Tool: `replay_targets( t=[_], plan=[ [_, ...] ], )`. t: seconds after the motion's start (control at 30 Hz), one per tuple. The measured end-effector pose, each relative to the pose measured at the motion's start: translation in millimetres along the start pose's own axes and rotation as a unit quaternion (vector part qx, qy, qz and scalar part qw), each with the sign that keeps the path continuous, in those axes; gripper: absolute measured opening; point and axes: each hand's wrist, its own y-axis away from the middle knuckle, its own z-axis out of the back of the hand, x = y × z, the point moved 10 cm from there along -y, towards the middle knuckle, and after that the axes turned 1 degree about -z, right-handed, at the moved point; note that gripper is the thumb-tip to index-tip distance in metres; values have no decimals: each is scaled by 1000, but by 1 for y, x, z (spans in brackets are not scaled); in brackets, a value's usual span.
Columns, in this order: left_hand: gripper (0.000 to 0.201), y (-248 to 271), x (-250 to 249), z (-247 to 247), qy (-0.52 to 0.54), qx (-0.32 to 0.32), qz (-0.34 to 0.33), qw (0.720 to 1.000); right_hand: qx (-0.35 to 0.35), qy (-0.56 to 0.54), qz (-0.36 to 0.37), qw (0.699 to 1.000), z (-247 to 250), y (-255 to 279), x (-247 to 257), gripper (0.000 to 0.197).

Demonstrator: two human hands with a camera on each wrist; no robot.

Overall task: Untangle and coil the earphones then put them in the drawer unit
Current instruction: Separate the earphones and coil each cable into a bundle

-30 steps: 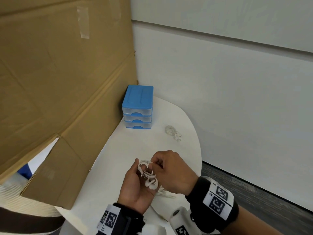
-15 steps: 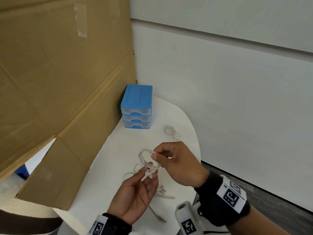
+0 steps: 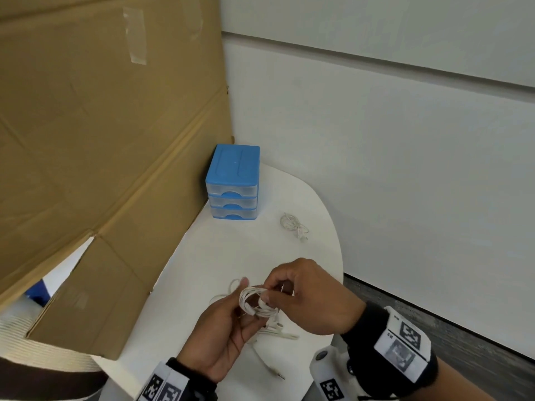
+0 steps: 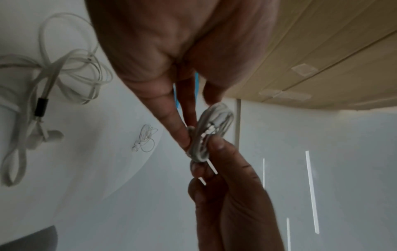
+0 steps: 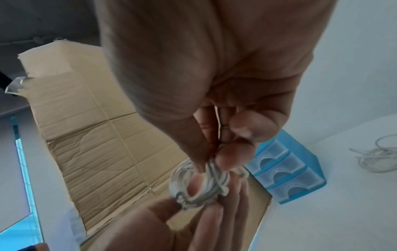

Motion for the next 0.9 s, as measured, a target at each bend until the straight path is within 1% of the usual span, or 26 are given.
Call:
replay_targets(
  t=[0.03,0.1,0.17,0.2,0.27,0.3,0.37,0.57,0.63,0.77,0.83,0.9],
  plan=[
    [35,4,-2,-1,9,-3,-3,1000,-17,14,0,1000,2,0,0,12],
    [48,9,-3,-3,12,12,-12,1000,-47,24,-1,999,6,1,0,14],
    [56,10,-2,2,-28,3,-37,999,-65,30,3,997,6,1,1,14],
    [54,11,-1,4,-53,1,-49,997,-69,34,9,997,4,1,2,13],
    [28,14,-5,7,-77,-22,-74,994,-75,43,19,996,2,2,5,13],
    [21,16,-7,7,-87,-34,-81,992,-81,45,24,995,2,3,6,13],
    [26,16,-11,9,-93,-48,-87,991,-100,34,35,994,3,5,8,10],
    [22,16,-21,14,-104,-78,-111,985,-126,-37,16,991,7,7,6,11],
    [22,18,-25,11,-109,-77,-126,983,-130,-48,16,990,6,8,7,11],
    [25,22,-30,5,-107,-76,-151,980,-163,-43,16,986,7,8,0,10],
    [23,22,-31,4,-101,-76,-154,980,-164,-55,12,985,8,9,-2,11],
    [27,22,-33,4,-96,-71,-155,981,-152,-81,3,985,7,8,-5,12]
  ],
)
